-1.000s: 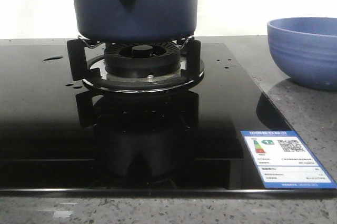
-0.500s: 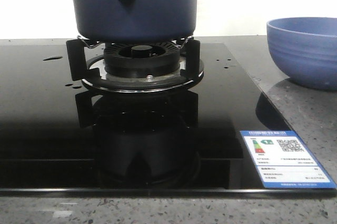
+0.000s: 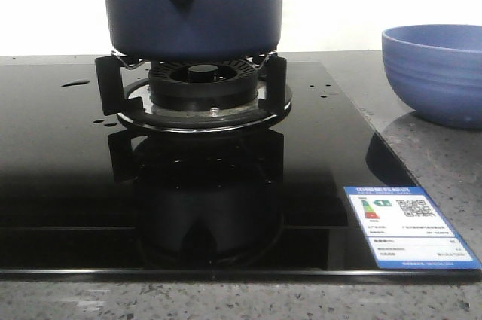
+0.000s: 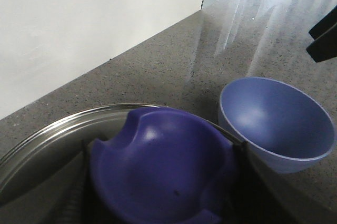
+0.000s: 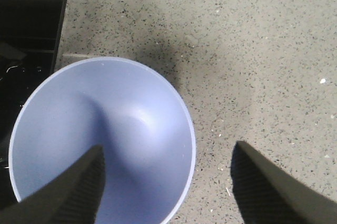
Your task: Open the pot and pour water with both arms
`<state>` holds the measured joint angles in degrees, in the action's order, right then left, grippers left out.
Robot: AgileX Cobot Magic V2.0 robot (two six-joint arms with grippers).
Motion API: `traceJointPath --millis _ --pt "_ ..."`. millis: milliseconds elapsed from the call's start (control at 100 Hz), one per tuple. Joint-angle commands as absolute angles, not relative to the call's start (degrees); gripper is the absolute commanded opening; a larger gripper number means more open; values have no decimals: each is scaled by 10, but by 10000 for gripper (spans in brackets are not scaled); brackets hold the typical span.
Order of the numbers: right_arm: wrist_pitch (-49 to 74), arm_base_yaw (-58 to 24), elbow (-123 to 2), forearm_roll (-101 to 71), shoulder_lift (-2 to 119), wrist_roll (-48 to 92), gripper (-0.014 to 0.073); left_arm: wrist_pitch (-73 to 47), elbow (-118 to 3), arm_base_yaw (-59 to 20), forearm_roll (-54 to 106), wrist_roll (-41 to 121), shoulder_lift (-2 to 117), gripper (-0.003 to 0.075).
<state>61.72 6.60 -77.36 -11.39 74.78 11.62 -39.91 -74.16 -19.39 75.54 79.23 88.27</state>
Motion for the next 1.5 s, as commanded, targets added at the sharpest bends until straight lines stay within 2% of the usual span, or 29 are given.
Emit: traceJointPath --millis 0,190,360,410,590,820,890,980,1030,1140,1160,1280,1490 --pt "594 68 -792 -124 730 122 455 -400 -764 -199 792 793 859 347" --pt "594 68 -792 -124 730 122 455 -401 -764 -199 775 793 859 375" --pt "594 68 -792 -124 730 122 455 -401 -764 -199 773 793 859 556" --pt "594 68 -792 -124 730 122 455 -401 -764 -199 773 793 859 584" --pt "596 68 -792 -124 729 123 455 -406 -766 -181 773 789 842 589" --pt "577 68 -792 -165 702 132 454 -435 -766 -118 773 777 774 576" --pt "559 68 -792 -189 691 132 421 -435 -766 -98 773 756 752 534" --pt "532 68 -791 -237 679 135 301 -432 -766 -73 773 726 730 403" --pt "517 68 -791 -270 675 148 204 -432 -766 -59 773 710 719 294" --pt "495 68 -791 -347 669 218 -45 -432 -759 -35 770 696 695 -22" --pt "490 68 -791 -361 668 233 -74 -431 -756 -32 767 696 691 -16" --pt "446 68 -770 -413 650 287 -52 -410 -731 -20 755 696 656 -19" --pt "300 67 -622 -490 554 432 -52 -229 -597 -20 726 696 538 -19"
